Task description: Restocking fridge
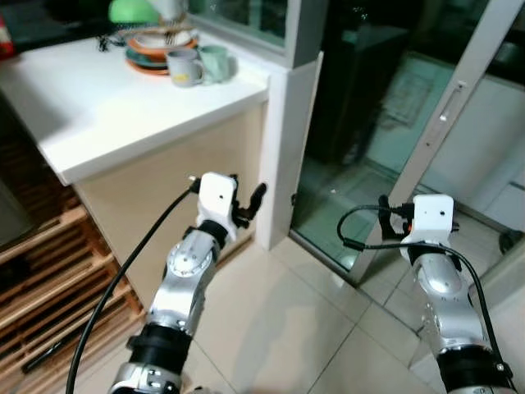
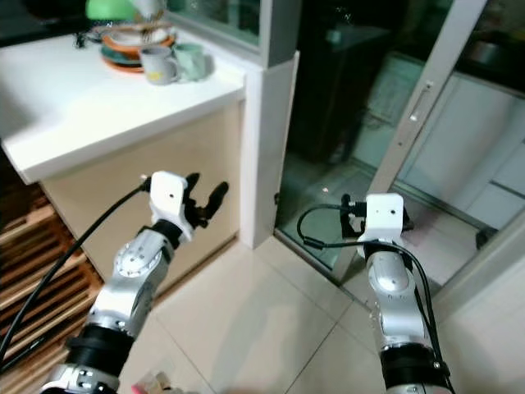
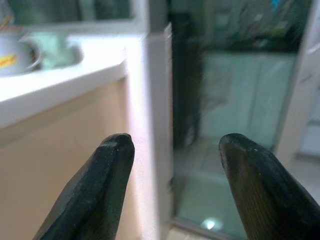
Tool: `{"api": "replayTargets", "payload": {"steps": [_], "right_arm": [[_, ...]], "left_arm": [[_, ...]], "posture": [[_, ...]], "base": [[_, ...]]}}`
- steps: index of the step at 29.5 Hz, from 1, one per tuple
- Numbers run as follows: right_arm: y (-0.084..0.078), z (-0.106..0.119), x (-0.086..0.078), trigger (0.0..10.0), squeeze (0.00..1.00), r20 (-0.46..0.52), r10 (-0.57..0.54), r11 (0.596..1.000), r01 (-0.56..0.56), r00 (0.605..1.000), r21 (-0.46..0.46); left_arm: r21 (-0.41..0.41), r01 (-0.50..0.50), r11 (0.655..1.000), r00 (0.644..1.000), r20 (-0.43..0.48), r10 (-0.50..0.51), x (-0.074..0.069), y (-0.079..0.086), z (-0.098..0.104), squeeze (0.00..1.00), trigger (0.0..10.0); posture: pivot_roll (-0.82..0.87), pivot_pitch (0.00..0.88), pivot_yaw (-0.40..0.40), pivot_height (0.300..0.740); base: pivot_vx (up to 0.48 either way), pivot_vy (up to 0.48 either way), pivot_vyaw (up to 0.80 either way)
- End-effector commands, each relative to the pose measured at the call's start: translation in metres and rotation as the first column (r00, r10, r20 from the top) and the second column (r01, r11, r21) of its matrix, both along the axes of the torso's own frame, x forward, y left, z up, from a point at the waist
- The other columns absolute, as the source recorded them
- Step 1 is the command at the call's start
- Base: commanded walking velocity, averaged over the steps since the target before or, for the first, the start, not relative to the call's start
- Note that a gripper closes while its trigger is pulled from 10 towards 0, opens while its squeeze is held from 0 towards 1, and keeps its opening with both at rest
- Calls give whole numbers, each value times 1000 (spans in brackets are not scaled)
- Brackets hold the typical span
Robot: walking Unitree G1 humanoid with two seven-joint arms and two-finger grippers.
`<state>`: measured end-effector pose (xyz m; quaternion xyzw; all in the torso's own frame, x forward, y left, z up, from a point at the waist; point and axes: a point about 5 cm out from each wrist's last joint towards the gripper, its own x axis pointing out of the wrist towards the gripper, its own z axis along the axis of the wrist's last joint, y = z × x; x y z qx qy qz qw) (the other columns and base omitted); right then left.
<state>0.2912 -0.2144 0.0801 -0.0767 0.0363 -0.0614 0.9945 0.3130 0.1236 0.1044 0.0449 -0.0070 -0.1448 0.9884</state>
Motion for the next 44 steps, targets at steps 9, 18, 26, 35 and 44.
{"api": "replayTargets", "payload": {"steps": [9, 18, 26, 35, 44], "right_arm": [[-5, -18, -33, 10000, 424, -56, 7, 1000, -6, 998, 8], [-10, -28, -50, 10000, 459, -96, -8, 999, 5, 995, -34], [-1, -16, -36, 10000, 447, -49, 24, 999, -26, 999, -44], [-2, -14, -32, 10000, 431, -30, 20, 999, -21, 999, -41], [4, -19, -33, 10000, 435, -50, 37, 998, -39, 998, -45]], "left_arm": [[37, -15, 999, 945, -325, 26, -44, 36, -54, 0, 10000], [71, 68, 995, 972, -229, -50, -42, 30, -38, 0, 10000], [49, 99, 994, 981, -172, -90, -33, 17, -25, 0, 10000], [-2, 74, 997, 979, -191, -73, -33, 13, -27, 0, 10000], [3, 95, 995, 978, -188, -93, -32, 9, -26, 0, 10000]], "posture": [[-205, 0, -44, 740], [-199, 0, -34, 740], [-206, 0, -27, 740], [-213, 0, -14, 740], [-219, 0, -8, 740]], "base": [[0, 0, -738], [0, 0, -738], [368, 66, -239], [433, 0, -311], [432, 0, -267]]}}
